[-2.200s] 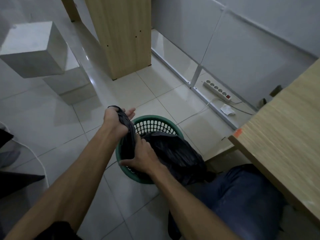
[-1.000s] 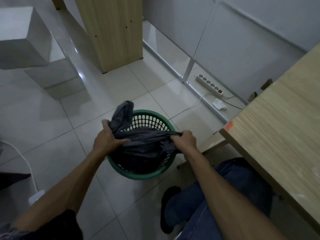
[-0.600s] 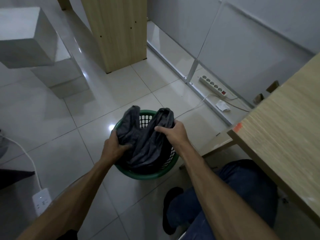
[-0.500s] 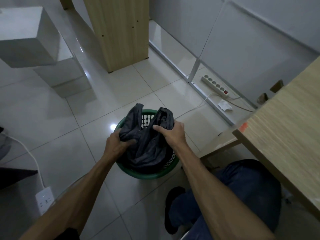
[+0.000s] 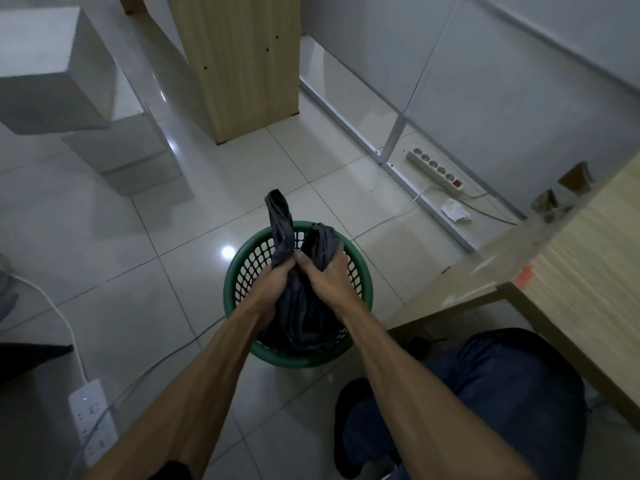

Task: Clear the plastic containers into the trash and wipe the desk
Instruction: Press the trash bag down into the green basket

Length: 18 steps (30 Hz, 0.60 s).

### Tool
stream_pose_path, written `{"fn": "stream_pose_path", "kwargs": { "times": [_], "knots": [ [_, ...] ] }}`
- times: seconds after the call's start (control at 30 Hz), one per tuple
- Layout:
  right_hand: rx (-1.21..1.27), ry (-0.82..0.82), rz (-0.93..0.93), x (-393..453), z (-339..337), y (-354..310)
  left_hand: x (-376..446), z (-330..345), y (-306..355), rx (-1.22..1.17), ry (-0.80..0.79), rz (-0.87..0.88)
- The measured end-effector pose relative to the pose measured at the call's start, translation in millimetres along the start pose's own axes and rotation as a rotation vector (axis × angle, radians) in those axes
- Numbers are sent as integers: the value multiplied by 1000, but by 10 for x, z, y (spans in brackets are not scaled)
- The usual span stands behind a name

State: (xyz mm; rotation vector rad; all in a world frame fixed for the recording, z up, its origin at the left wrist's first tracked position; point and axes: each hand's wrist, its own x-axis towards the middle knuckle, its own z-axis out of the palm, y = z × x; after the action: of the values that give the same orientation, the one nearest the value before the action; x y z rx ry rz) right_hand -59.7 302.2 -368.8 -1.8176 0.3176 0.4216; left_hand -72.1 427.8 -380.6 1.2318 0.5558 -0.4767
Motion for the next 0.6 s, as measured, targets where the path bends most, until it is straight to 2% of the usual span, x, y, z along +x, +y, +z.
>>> {"fn": "stream_pose_path", "kwargs": {
  "times": [0.1,0.17,0.23,0.3,0.37,0.47,0.53,0.6],
  "knots": [
    [151,79,71,30,-10,91,9,-23,-54,5,-16,-20],
    [243,176,129,76,-24,137,46,-66,-74,91,94,59],
    [281,188,146,110,-17,135,67,-92,-73,196,188,128],
    [240,163,113,95,-28,83,42,-50,-79,330,146,102],
    [191,165,24,102,-43,58,41,-4,-124,445,34,37],
    [108,255,-71,122,-43,25,65,-1,-133,438,-91,-83],
    [241,328,-39,134,-49,13,45,-9,-68,514,-159,-114],
    [409,383,25,130,-100,11,44,-31,-72,452,-70,-100]
  ]
}}
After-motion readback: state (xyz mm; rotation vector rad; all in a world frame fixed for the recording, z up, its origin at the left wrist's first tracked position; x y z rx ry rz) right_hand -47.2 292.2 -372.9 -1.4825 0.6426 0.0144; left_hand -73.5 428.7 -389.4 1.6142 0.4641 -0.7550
